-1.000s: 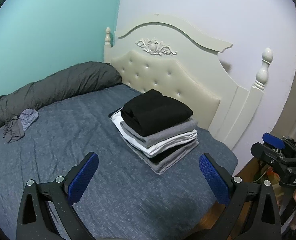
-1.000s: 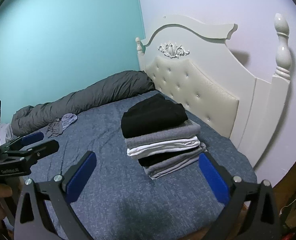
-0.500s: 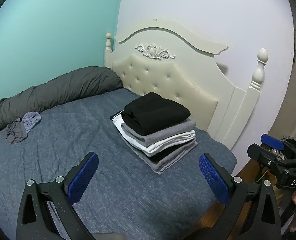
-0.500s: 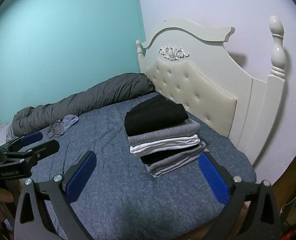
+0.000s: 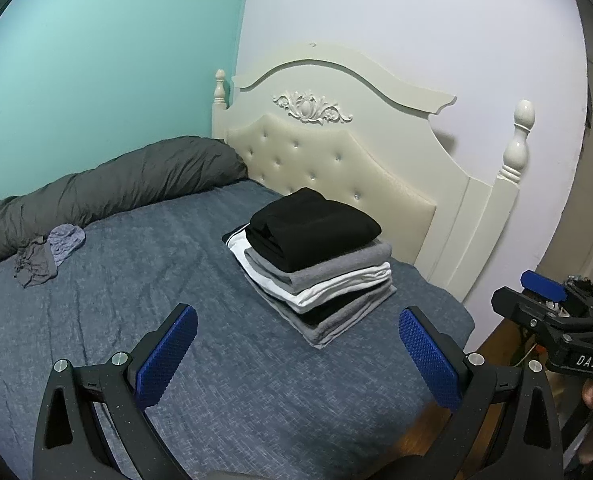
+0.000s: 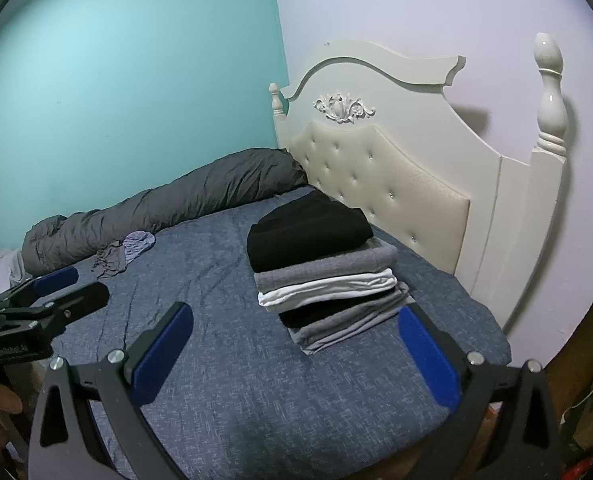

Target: Fold clothes

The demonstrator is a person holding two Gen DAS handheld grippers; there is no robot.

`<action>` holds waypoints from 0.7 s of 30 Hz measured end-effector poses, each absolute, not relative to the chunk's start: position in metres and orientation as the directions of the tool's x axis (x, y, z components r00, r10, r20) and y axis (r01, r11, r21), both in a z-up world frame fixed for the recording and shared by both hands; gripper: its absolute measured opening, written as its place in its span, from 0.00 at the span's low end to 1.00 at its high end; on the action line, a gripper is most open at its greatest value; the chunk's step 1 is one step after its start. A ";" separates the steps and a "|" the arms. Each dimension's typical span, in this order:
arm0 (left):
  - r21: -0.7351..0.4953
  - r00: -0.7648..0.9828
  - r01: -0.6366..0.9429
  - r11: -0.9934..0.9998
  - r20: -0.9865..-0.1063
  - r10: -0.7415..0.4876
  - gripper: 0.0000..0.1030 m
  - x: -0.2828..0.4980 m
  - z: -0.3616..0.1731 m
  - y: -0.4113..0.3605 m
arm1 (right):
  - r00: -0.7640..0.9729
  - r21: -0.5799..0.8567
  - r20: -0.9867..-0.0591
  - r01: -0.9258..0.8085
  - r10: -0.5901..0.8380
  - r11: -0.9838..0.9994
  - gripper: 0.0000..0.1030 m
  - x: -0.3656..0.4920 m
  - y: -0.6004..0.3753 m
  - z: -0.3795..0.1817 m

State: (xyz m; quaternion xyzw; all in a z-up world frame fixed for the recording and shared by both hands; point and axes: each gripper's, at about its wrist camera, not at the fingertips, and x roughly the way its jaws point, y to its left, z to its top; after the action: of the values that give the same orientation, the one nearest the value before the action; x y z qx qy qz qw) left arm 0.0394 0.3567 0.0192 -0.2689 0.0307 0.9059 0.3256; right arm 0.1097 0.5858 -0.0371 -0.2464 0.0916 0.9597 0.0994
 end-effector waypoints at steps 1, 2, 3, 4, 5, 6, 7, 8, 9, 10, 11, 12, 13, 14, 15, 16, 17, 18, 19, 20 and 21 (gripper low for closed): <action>-0.121 -0.642 -0.608 -0.785 -0.508 0.575 1.00 0.040 0.019 0.357 | -0.858 0.126 -0.492 -0.238 0.147 -0.963 1.00 0.110 0.586 -0.038; -0.122 -0.641 -0.608 -0.785 -0.508 0.575 1.00 0.040 0.019 0.356 | -0.857 0.125 -0.493 -0.239 0.149 -0.963 1.00 0.110 0.586 -0.038; -0.122 -0.641 -0.607 -0.785 -0.508 0.575 1.00 0.040 0.019 0.356 | -0.857 0.125 -0.493 -0.240 0.150 -0.963 1.00 0.110 0.587 -0.039; -0.122 -0.641 -0.608 -0.785 -0.508 0.576 1.00 0.041 0.018 0.356 | -0.856 0.126 -0.494 -0.241 0.150 -0.962 1.00 0.110 0.587 -0.039; -0.122 -0.640 -0.609 -0.784 -0.509 0.576 1.00 0.041 0.018 0.356 | -0.856 0.126 -0.495 -0.241 0.150 -0.962 1.00 0.110 0.587 -0.039; -0.121 -0.639 -0.609 -0.784 -0.510 0.576 1.00 0.041 0.018 0.357 | -0.855 0.126 -0.496 -0.242 0.150 -0.962 1.00 0.110 0.587 -0.040; -0.120 -0.640 -0.607 -0.785 -0.512 0.573 1.00 0.041 0.018 0.357 | -0.855 0.126 -0.497 -0.242 0.150 -0.962 1.00 0.110 0.588 -0.040; -0.119 -0.640 -0.606 -0.786 -0.515 0.571 1.00 0.041 0.017 0.357 | -0.854 0.127 -0.497 -0.243 0.150 -0.962 1.00 0.111 0.588 -0.040; -0.118 -0.640 -0.605 -0.787 -0.516 0.569 1.00 0.041 0.017 0.357 | -0.854 0.128 -0.498 -0.244 0.150 -0.961 1.00 0.111 0.587 -0.040; -0.117 -0.640 -0.605 -0.788 -0.518 0.568 1.00 0.041 0.017 0.357 | -0.855 0.129 -0.497 -0.244 0.150 -0.961 1.00 0.112 0.587 -0.040; -0.117 -0.640 -0.604 -0.788 -0.519 0.567 1.00 0.041 0.016 0.357 | -0.854 0.128 -0.497 -0.245 0.151 -0.961 1.00 0.113 0.587 -0.040; -0.116 -0.639 -0.604 -0.788 -0.520 0.567 1.00 0.040 0.016 0.357 | -0.854 0.127 -0.497 -0.245 0.152 -0.961 1.00 0.113 0.587 -0.040; -0.115 -0.639 -0.605 -0.788 -0.521 0.566 1.00 0.040 0.016 0.357 | -0.854 0.127 -0.497 -0.245 0.152 -0.961 1.00 0.113 0.587 -0.040; -0.114 -0.638 -0.605 -0.788 -0.523 0.565 1.00 0.040 0.015 0.358 | -0.854 0.127 -0.497 -0.244 0.151 -0.961 1.00 0.113 0.587 -0.040; -0.113 -0.638 -0.604 -0.789 -0.524 0.564 1.00 0.040 0.015 0.358 | -0.854 0.128 -0.497 -0.244 0.151 -0.961 1.00 0.113 0.587 -0.040; -0.111 -0.638 -0.604 -0.789 -0.526 0.563 1.00 0.040 0.014 0.358 | -0.854 0.128 -0.497 -0.244 0.151 -0.961 1.00 0.113 0.588 -0.040; -0.110 -0.638 -0.604 -0.789 -0.527 0.561 1.00 0.040 0.013 0.358 | -0.854 0.129 -0.497 -0.245 0.151 -0.961 1.00 0.113 0.587 -0.040; -0.108 -0.638 -0.603 -0.790 -0.529 0.559 1.00 0.040 0.013 0.358 | -0.854 0.129 -0.497 -0.245 0.151 -0.961 1.00 0.112 0.588 -0.040; -0.106 -0.640 -0.602 -0.792 -0.529 0.557 1.00 0.040 0.013 0.358 | -0.854 0.129 -0.498 -0.245 0.151 -0.961 1.00 0.112 0.588 -0.040; -0.105 -0.641 -0.601 -0.792 -0.529 0.556 1.00 0.040 0.012 0.358 | -0.854 0.129 -0.498 -0.245 0.151 -0.961 1.00 0.111 0.588 -0.040; -0.105 -0.641 -0.601 -0.792 -0.529 0.556 1.00 0.040 0.012 0.358 | -0.854 0.129 -0.499 -0.245 0.151 -0.961 1.00 0.111 0.588 -0.041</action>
State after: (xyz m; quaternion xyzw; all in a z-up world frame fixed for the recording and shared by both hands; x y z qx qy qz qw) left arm 0.0398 0.3583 0.0118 -0.2782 0.0401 0.9049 0.3197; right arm 0.1111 0.5884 -0.0408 -0.2501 0.0943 0.9581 0.1033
